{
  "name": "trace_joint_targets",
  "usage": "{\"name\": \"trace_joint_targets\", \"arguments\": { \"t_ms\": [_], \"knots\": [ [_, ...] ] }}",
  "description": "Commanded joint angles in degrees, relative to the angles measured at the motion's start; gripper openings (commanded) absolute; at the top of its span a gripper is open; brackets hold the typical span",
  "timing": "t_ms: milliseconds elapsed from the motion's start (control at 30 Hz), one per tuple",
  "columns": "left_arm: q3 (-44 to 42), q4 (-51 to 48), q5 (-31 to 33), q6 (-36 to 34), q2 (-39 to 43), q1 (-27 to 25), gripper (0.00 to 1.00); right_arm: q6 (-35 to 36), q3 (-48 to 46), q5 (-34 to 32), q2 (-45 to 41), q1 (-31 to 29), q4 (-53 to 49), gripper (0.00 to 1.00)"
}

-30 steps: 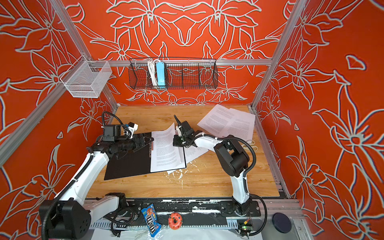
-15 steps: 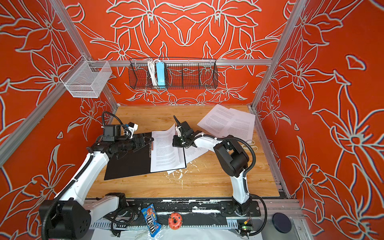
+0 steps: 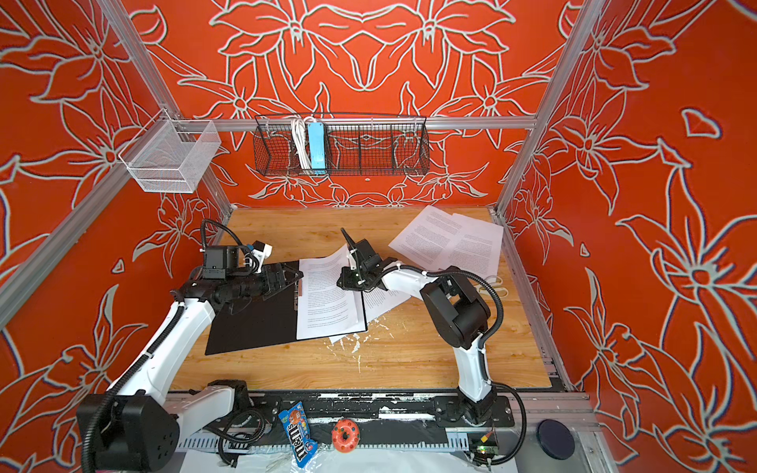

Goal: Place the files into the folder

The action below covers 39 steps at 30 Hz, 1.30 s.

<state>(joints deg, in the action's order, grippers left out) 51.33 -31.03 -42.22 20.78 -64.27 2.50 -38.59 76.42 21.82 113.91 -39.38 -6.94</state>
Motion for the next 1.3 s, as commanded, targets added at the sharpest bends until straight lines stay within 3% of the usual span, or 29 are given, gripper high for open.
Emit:
{"name": "trace_joint_targets", "arguments": {
  "t_ms": [0,167,333,467,633,833,933,1033,1267],
  "knots": [
    [1.6,-1.0,0.1,-0.7,-0.2,-0.2,0.98,-0.2,1.1,-1.2,-0.3,-0.4,-0.2,0.45],
    [1.9,-1.9,1.0,-0.9,-0.1,-0.2,0.98,1.4,1.8,-5.6,-1.3,-0.9,-4.3,0.68],
    [1.7,-1.5,1.1,-0.5,0.8,-0.2,0.98,7.0,2.7,-21.4,-4.4,-1.8,-12.6,0.89],
    [1.8,-1.8,1.0,-0.4,0.3,-0.2,0.98,10.5,-0.4,-29.1,-9.3,-0.6,-14.3,0.98],
    [2.2,-1.9,1.2,-0.5,0.2,-2.8,0.98,8.0,-10.3,-19.9,-15.3,8.3,-9.9,0.98],
    [1.7,3.5,11.0,5.0,-1.3,-18.9,0.98,5.1,-21.0,-12.8,-21.3,17.0,-4.8,0.97],
    [3.8,8.7,14.4,8.5,-8.1,-27.0,0.98,4.1,-24.0,-8.7,-22.4,20.5,-2.9,0.96],
    [9.3,11.6,13.7,11.7,-18.9,-31.4,0.98,2.8,-25.9,-5.7,-22.8,22.8,-1.6,0.94],
    [29.2,8.9,11.7,14.5,-41.8,-34.4,0.98,-1.0,-30.9,-0.1,-22.7,25.5,2.6,0.91]
  ]
}}
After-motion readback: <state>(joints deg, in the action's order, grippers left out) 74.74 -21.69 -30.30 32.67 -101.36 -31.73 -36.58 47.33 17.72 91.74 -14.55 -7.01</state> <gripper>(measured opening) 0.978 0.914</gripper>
